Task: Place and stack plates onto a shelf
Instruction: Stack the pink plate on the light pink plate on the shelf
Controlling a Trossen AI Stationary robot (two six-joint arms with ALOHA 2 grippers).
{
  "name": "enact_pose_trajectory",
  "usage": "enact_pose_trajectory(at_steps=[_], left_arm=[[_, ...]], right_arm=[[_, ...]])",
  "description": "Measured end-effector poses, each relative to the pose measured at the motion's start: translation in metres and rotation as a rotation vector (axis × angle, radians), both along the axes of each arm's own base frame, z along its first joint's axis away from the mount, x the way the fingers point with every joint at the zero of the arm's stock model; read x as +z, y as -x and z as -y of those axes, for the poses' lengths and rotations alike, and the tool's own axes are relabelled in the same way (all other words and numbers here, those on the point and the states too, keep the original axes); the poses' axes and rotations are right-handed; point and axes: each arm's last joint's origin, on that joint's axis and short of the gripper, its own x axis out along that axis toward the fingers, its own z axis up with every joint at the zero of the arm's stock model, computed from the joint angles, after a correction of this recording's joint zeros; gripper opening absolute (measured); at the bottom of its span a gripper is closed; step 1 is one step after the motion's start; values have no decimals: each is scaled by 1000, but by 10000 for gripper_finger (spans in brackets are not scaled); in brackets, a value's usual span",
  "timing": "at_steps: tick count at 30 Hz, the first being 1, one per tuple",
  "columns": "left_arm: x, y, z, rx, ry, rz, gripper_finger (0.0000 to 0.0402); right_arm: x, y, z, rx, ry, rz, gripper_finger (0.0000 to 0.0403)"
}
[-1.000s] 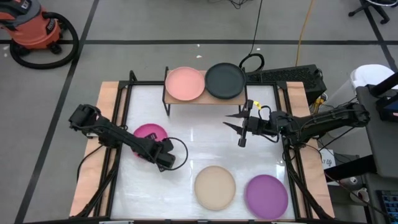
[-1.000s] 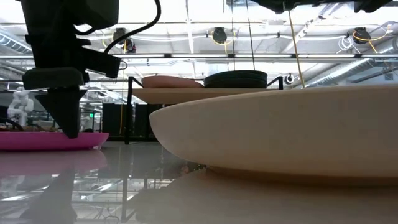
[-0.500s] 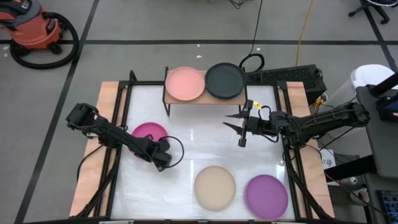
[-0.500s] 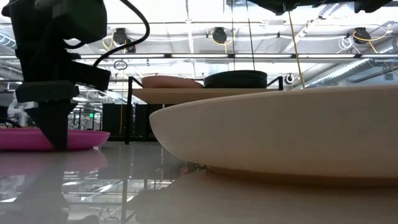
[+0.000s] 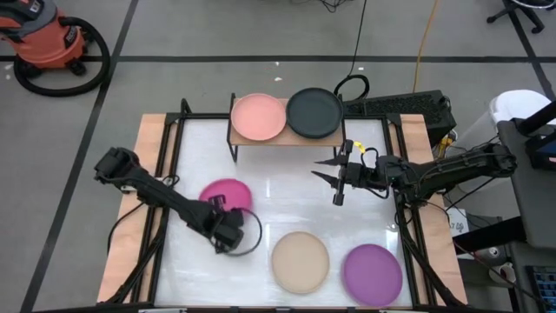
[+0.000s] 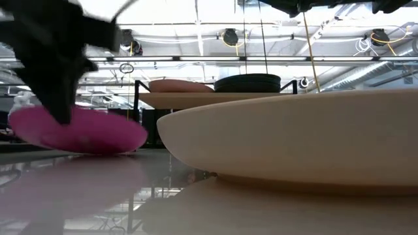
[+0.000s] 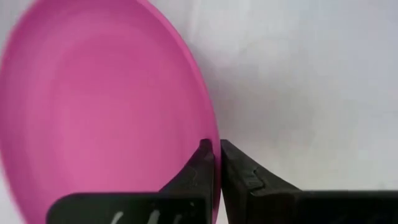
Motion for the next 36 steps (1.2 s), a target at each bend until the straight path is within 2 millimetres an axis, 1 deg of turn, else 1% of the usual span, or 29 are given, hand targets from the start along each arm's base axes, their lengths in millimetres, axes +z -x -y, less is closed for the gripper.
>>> enact_pose_trajectory(at_steps=[3, 6, 9, 11, 13, 15, 18, 20, 23, 26, 29, 32, 34, 36], left_arm=[[27, -8, 20, -167, 16, 56, 11], [59, -10, 30, -271, -102, 115, 11], [88, -10, 25, -281, -311, 142, 11], [106, -10, 17, -255, -441, 152, 11], [119, -11, 5, -241, -538, 136, 11], [129, -17, -11, -239, -596, 115, 11], [137, -30, -42, -262, -634, 41, 11], [140, -37, -70, -265, -648, -26, 11], [140, -45, -117, -257, -623, -109, 11], [140, -51, -164, -240, -579, -117, 11], [142, -53, -203, -241, -526, -70, 11], [143, -53, -227, -267, -446, 11, 14], [143, -53, -235, -303, -393, 63, 21], [143, -53, -238, -359, -356, 79, 24]], right_arm=[[0, 0, 0, 0, 0, 0, 110], [0, 0, 0, 0, 0, 0, 110], [0, 0, 0, 0, 0, 0, 110], [0, 0, 0, 0, 0, 0, 110], [0, 0, 0, 0, 0, 1, 110], [1, 0, 0, 1, -4, 8, 110], [1, 0, 0, 4, -8, 16, 110], [2, 0, 0, 4, -9, 20, 110], [2, 0, 0, 4, -10, 24, 110], [2, 0, 0, 5, -10, 23, 110], [2, 0, 0, 5, -9, 20, 110], [1, 0, 0, 5, -9, 15, 110], [1, 0, 0, 5, -8, 10, 110], [1, 0, 0, 5, -8, 8, 110]])
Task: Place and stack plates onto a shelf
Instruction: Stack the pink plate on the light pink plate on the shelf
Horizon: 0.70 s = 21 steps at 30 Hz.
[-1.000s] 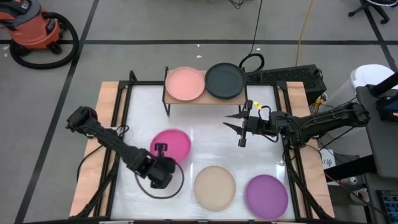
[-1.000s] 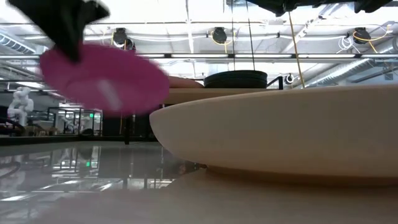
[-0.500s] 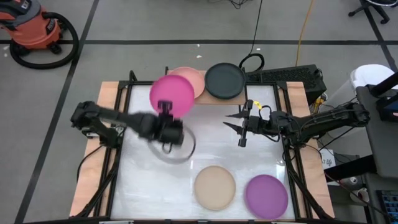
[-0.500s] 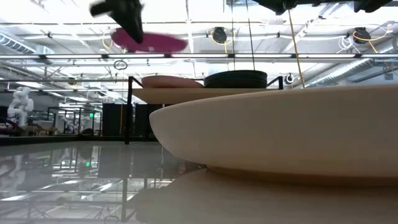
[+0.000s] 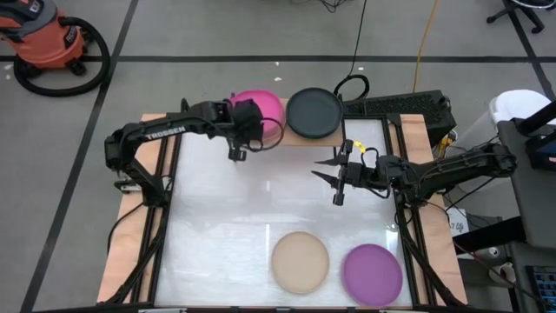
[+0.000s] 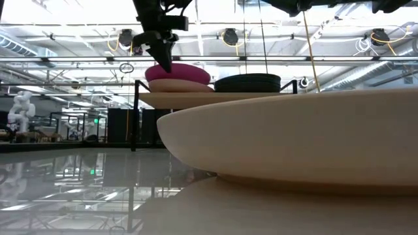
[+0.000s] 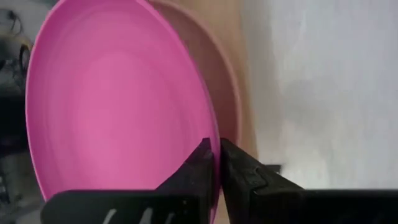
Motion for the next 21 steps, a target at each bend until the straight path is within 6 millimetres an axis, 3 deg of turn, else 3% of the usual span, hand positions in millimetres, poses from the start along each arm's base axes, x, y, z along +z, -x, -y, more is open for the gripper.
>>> enact_pose_trajectory(at_steps=[11, 21], left_arm=[[1, -2, 2, -25, 25, 26, 35], [7, -1, 4, 15, 2, 70, 157]], right_arm=[[0, 0, 0, 2, -23, 4, 110], [0, 0, 0, 2, -26, 4, 110]])
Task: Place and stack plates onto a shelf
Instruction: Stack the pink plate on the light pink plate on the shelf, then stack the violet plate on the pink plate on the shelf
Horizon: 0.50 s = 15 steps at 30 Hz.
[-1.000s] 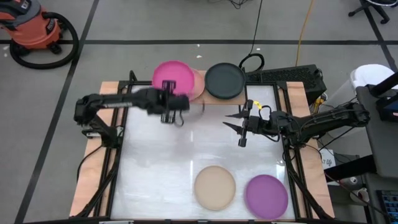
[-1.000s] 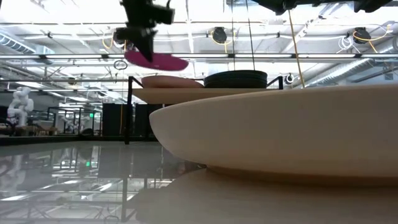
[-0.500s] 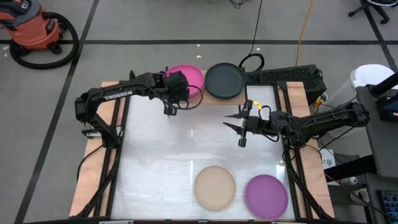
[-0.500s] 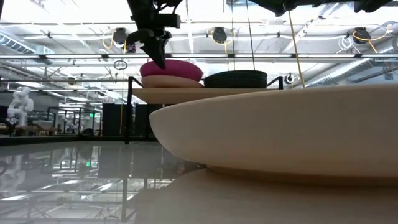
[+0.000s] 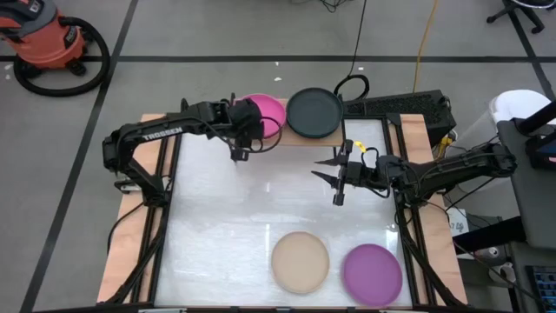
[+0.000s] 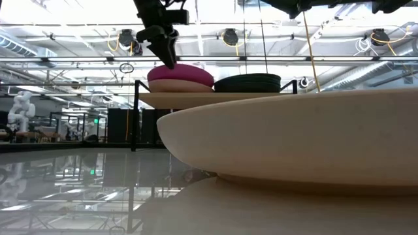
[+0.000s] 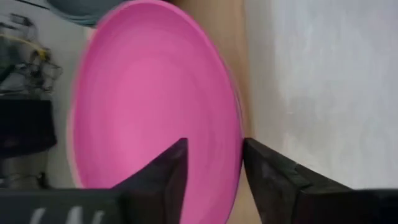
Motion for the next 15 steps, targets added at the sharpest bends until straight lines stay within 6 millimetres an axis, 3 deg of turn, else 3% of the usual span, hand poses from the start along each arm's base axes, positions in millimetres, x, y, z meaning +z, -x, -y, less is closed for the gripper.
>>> enact_pose_trajectory(at_steps=[6, 15], left_arm=[[16, 10, 11, 42, -99, 23, 201], [58, 47, 29, 100, -132, 206, 204]], right_arm=[[0, 0, 0, 0, 0, 0, 110], [-1, 0, 0, 2, -21, -5, 110]])
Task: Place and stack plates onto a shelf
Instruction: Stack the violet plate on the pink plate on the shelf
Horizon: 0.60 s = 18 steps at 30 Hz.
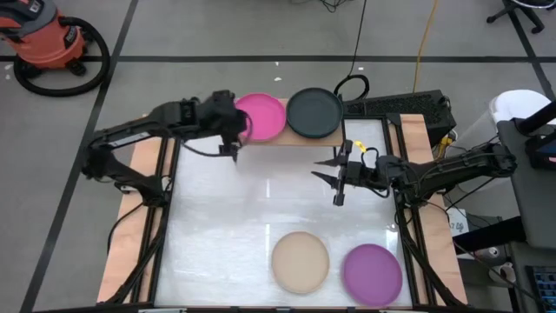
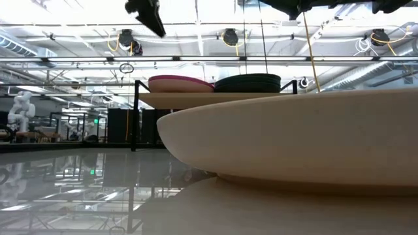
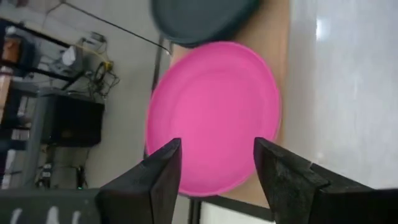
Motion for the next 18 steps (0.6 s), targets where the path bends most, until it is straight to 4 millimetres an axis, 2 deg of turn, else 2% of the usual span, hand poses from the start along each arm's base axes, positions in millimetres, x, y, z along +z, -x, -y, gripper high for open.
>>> enact_pose_trajectory(at_steps=[4, 8, 11, 18], left_arm=[[22, 26, 11, 30, 61, 149, 204], [33, 56, 26, 28, 172, 322, 204], [23, 70, 35, 0, 169, 452, 204], [-26, 95, 47, -64, 162, 774, 204]], right_arm=[[-4, 0, 0, 2, -33, -39, 110], [-16, 0, 0, -10, -86, -205, 110], [-10, -1, 0, -19, -148, -255, 110], [7, -2, 0, -25, -177, -324, 110]])
